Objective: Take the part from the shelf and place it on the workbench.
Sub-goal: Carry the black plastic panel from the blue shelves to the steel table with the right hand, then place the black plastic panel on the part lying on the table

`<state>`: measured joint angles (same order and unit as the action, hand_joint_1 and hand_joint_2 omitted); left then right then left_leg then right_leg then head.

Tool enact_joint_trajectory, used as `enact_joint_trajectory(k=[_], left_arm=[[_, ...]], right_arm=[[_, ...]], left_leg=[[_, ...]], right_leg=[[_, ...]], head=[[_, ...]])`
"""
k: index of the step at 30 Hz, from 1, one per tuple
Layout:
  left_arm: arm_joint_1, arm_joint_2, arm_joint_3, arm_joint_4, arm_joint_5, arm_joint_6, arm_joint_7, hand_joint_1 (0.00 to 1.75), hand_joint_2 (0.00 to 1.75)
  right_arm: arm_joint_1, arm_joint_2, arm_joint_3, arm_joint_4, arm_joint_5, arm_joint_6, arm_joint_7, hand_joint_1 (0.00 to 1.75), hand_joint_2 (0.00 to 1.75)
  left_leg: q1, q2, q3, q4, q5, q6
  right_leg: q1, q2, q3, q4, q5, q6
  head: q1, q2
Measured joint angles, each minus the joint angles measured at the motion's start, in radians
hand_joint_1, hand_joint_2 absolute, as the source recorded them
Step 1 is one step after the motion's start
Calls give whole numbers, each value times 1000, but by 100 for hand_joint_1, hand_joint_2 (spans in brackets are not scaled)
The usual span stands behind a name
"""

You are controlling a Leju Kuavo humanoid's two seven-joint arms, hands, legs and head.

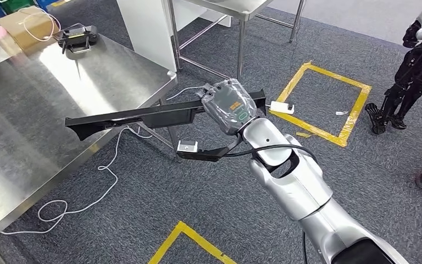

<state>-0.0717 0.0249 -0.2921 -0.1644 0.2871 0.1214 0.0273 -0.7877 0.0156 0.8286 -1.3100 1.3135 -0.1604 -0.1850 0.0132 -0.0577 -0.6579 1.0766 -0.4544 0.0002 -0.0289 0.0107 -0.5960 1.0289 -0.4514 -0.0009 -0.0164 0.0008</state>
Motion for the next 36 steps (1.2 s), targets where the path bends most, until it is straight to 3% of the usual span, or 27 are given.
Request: enact_joint_trajectory(k=[1,3,4,5,6,8,10,11,13,15,17,19,20,22,24,26,28,30,32,34,35,36], left_arm=[[-1,-1,0,0,0,0,0,0,175],[-2,-1,-2,0,0,0,0,0,175],[-2,-1,-3,0,0,0,0,0,175],[-2,-1,-4,0,0,-1,-1,0,175],[-1,-1,-4,0,-1,-1,-1,0,175],[-2,-1,-5,0,-2,-2,-2,0,175],[-5,0,-5,0,-3,-1,-4,0,175],[-7,1,-5,0,-3,-1,-4,0,175],[-7,1,-5,0,-3,-1,-5,0,175],[-9,0,-6,0,-3,-3,-5,0,175],[-13,-1,-10,0,-4,-5,-5,0,175],[-16,-1,-15,0,-4,-5,-5,0,175],[-15,-1,-17,0,-4,-6,-4,0,175],[-15,-2,-21,0,-5,-6,-4,0,175],[-16,-2,-23,0,-6,-7,-4,0,175],[-15,-2,-24,0,-6,-7,-4,0,175],[-12,0,-25,2,-6,-7,-4,0,175],[-10,1,-25,3,-6,-7,-4,0,175],[-13,1,-27,3,-6,-8,-4,0,175],[-15,1,-27,3,-6,-7,-4,0,175],[-15,1,-27,3,-7,-7,-4,0,175],[-15,2,-27,3,-7,-7,-5,0,175]], right_arm=[[0,0,0,0,1,-1,1,171,175],[1,-1,0,1,5,-1,2,171,175],[3,-1,0,2,6,-1,3,171,175],[4,-2,0,2,7,-1,3,171,175],[5,-2,1,2,8,-1,3,171,175],[5,-2,0,2,9,-2,4,171,175],[4,-3,0,2,10,-2,6,171,175],[4,-4,-1,2,10,-2,6,171,175],[4,-3,-1,2,11,-3,6,171,175],[4,-3,-2,2,11,-4,7,171,175],[6,-9,-2,2,12,-6,7,171,175],[11,-17,-2,2,12,-7,7,171,175],[13,-19,-2,2,12,-7,7,171,175],[14,-22,-2,2,13,-7,7,171,175],[13,-22,-2,2,13,-7,7,171,175],[10,-21,-2,2,13,-7,7,171,175],[7,-17,-2,3,14,-7,7,171,175],[3,-12,-1,2,15,-7,7,171,175],[1,-10,-1,2,16,-7,7,171,175],[1,-10,0,2,16,-6,7,171,175],[1,-10,0,3,16,-6,7,171,175],[1,-10,1,3,16,-6,7,171,175]], left_leg=[[0,29,-27,55,-28,-4],[2,50,-92,181,-79,-9],[3,53,-112,214,-84,-10],[4,56,-113,210,-71,-10],[5,61,-93,168,-42,-8],[0,95,-23,32,18,-1],[-10,119,15,-44,38,9],[-15,115,16,-50,34,14],[-15,92,21,-58,37,26],[-10,72,31,-69,44,39],[-7,48,34,-71,46,48],[-7,19,34,-71,46,50],[-7,3,35,-71,45,50],[-7,-27,37,-69,44,48],[-9,-54,34,-64,41,41],[-9,-79,28,-61,39,31],[-4,-91,23,-60,38,19],[-3,-40,6,-25,16,7],[-3,29,-48,86,-37,-3],[4,50,-118,212,-83,-11],[7,53,-135,238,-83,-14],[9,57,-132,223,-63,-16]], right_leg=[[3,-10,2,0,-2,-5],[8,-33,3,0,-5,-11],[9,-45,4,0,-7,-13],[11,-56,5,0,-9,-15],[11,-67,6,0,-11,-15],[15,-86,11,0,-15,-12],[21,-102,14,-1,-21,-4],[22,-110,16,-2,-23,1],[21,-118,22,-3,-29,11],[20,-77,7,41,-53,13],[17,-30,-53,163,-105,5],[16,-18,-117,276,-138,6],[16,-16,-128,285,-132,12],[14,-4,-98,194,-80,28],[7,38,-43,62,-22,36],[3,59,-17,4,2,30],[4,40,-10,-2,6,18],[2,18,-2,-9,6,3],[4,-7,7,-13,2,-12],[7,-34,12,-13,-4,-20],[8,-47,14,-13,-7,-21],[8,-58,17,-13,-9,-20]], head=[[-3,0],[-4,0],[-4,0],[-4,0],[-4,0],[-5,0],[-4,0],[-3,0],[-3,0],[-1,0],[3,0],[6,0],[7,0],[7,0],[6,0],[4,0],[3,0],[-3,0],[-8,0],[-8,0],[-9,0],[-9,0]])
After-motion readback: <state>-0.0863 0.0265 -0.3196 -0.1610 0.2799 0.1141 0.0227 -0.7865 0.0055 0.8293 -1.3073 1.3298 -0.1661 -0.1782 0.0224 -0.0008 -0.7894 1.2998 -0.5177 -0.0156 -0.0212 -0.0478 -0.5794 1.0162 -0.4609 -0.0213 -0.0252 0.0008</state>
